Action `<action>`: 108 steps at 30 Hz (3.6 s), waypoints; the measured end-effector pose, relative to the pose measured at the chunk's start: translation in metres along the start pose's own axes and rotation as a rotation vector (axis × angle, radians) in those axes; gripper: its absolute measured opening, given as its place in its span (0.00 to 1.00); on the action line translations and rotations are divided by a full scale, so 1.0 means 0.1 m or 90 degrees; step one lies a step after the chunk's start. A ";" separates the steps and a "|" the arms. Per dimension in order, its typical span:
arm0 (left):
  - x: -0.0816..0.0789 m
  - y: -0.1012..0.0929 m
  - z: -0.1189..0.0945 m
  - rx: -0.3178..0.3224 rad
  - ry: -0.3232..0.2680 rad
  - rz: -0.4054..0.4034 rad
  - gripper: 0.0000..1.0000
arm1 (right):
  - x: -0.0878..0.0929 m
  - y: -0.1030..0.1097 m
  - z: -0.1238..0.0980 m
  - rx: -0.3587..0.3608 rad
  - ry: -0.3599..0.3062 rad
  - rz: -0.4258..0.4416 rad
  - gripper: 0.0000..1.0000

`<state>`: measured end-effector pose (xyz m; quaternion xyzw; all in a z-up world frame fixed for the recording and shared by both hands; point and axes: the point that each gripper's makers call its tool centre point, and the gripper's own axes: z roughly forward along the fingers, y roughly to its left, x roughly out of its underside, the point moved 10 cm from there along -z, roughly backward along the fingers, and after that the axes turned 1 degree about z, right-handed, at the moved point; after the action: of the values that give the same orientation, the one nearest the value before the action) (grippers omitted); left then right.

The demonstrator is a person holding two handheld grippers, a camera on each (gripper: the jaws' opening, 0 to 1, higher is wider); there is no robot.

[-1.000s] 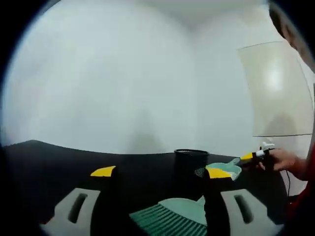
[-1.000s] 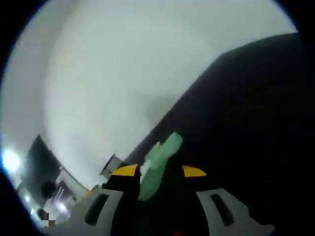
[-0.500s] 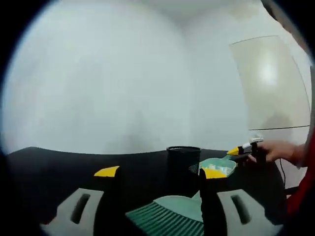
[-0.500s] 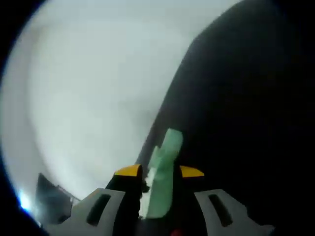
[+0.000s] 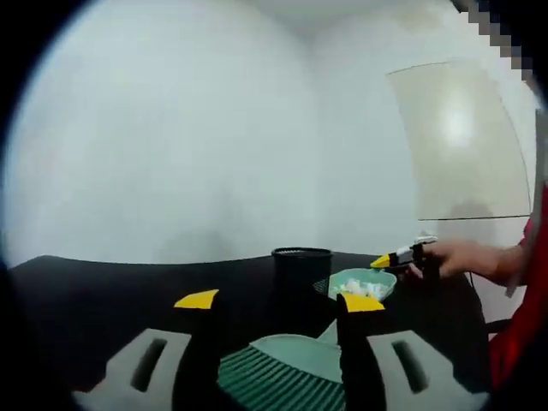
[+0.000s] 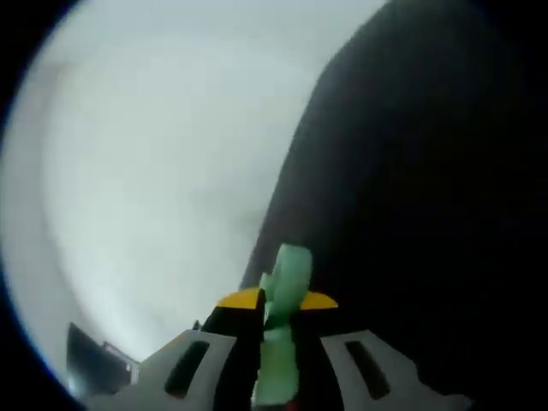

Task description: Pick up the broom and sweep the trash on the tabletop into the dustpan.

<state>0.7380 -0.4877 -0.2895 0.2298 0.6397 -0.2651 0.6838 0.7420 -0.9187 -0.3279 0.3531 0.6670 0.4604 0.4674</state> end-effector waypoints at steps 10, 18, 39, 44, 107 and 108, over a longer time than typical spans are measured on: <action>0.02 0.04 -0.02 0.003 -0.001 -0.028 0.45 | -0.05 0.02 0.01 -0.037 0.005 0.070 0.12; 0.03 0.04 -0.02 0.003 0.001 -0.029 0.44 | -0.13 0.16 -0.02 -0.067 -0.006 0.087 0.12; 0.08 0.03 -0.02 0.017 0.021 -0.040 0.39 | -0.29 0.50 0.20 -0.163 -0.033 0.113 0.12; 0.08 0.02 -0.02 0.017 0.025 -0.042 0.39 | -0.30 0.57 0.29 -0.194 -0.044 0.118 0.12; 0.11 0.04 -0.04 0.026 0.031 -0.069 0.34 | -0.01 1.05 0.69 -0.440 -0.126 -0.165 0.11; 0.11 0.04 -0.04 0.026 0.031 -0.069 0.34 | 0.00 1.07 0.69 -0.442 -0.127 -0.173 0.11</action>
<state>0.7380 -0.4831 -0.3011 0.2148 0.6621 -0.3091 0.6480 0.8118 -0.8645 -0.2361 0.1249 0.4632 0.5562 0.6785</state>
